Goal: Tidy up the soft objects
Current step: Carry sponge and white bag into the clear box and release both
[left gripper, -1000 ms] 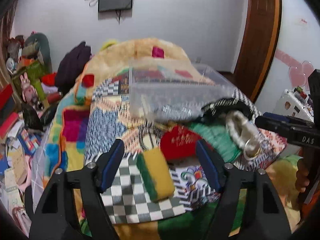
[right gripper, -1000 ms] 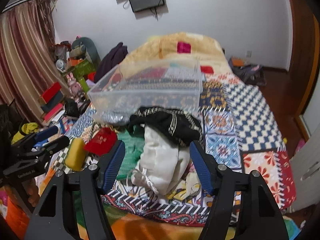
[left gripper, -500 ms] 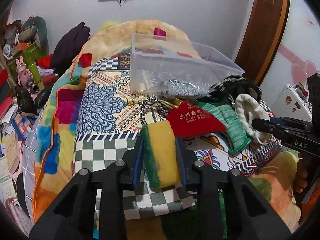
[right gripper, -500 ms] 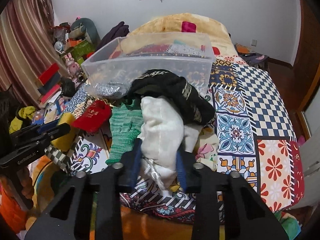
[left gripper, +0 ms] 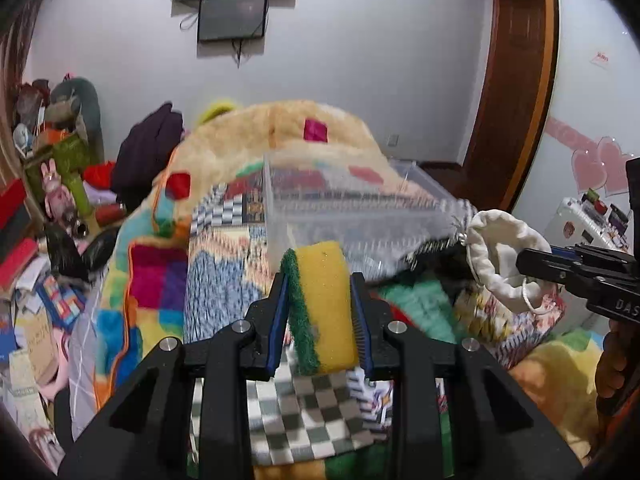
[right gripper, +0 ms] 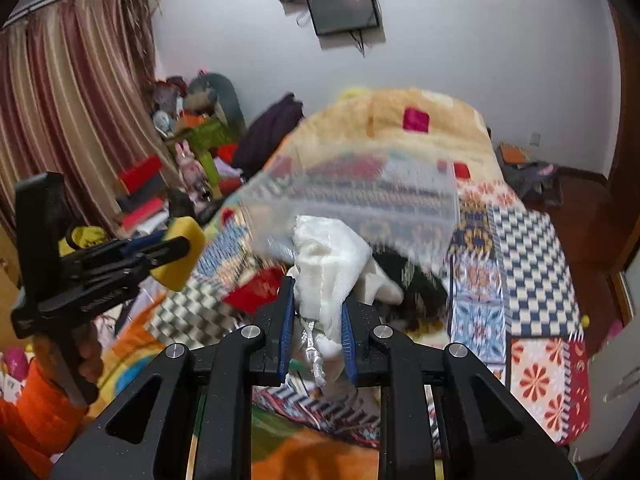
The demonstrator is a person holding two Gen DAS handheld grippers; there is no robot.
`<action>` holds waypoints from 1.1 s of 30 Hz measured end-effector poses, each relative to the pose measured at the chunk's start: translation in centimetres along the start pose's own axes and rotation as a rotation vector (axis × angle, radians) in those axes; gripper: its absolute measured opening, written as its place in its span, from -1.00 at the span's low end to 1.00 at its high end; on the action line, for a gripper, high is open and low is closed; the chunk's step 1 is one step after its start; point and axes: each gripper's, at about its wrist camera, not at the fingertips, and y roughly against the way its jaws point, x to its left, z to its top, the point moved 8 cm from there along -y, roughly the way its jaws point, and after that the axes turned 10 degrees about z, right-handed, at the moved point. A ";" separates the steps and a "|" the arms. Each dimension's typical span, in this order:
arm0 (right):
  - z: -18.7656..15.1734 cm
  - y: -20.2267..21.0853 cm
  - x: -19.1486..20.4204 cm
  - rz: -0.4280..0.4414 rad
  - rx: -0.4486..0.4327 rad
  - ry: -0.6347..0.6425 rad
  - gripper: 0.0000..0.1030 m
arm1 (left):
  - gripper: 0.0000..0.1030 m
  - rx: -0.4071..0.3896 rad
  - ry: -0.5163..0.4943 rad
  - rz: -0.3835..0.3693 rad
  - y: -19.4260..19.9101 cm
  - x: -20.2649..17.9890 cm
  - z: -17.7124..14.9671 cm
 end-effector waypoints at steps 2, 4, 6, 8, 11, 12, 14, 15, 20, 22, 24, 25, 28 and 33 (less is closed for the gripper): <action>1.4 0.5 0.2 -0.006 -0.035 0.021 -0.64 | -0.42 -0.026 0.009 -0.016 0.3 -0.1 1.5; 2.8 0.8 0.2 -0.018 -0.063 0.040 -0.64 | -0.42 -0.053 0.015 -0.030 0.6 -0.4 2.8; 3.9 0.9 0.2 -0.025 -0.086 0.054 -0.64 | -0.42 -0.082 0.012 -0.031 0.6 -0.6 4.3; 5.0 1.0 0.1 -0.042 -0.108 0.065 -0.64 | -0.42 -0.106 0.006 -0.026 0.4 -0.7 5.7; 6.6 0.7 -0.9 -0.066 -0.134 0.069 -0.64 | -0.42 -0.116 0.010 -0.037 -0.4 -0.7 7.3; 7.1 0.4 -1.3 -0.075 -0.140 0.069 -0.64 | -0.42 -0.115 0.013 -0.041 -0.7 -0.6 7.7; 7.9 -0.1 -2.0 -0.089 -0.147 0.066 -0.63 | -0.42 -0.107 0.019 -0.046 -1.7 -0.5 8.5; 8.2 -0.5 -2.4 -0.095 -0.148 0.063 -0.63 | -0.42 -0.103 0.019 -0.047 -2.1 -0.5 8.8; 9.2 -2.7 -4.2 -0.121 -0.132 0.045 -0.63 | -0.42 -0.068 0.009 -0.033 -5.5 -0.4 9.8; 9.3 -3.7 -4.9 -0.129 -0.118 0.035 -0.63 | -0.42 -0.055 0.005 -0.029 -6.7 -0.6 9.8; 9.2 -4.8 -5.6 -0.135 -0.093 0.024 -0.63 | -0.42 -0.031 0.003 -0.030 -8.3 -0.8 9.8; 9.0 -5.6 -6.2 -0.138 -0.077 0.018 -0.63 | -0.42 -0.021 0.005 -0.033 -8.9 -0.9 9.7; 8.5 -7.5 -7.3 -0.149 -0.030 0.002 -0.63 | -0.42 0.028 0.005 -0.046 -11.2 -1.3 9.2; 7.3 -10.0 -8.8 -0.167 0.055 -0.020 -0.63 | -0.42 0.109 -0.010 -0.051 -14.7 -2.2 8.1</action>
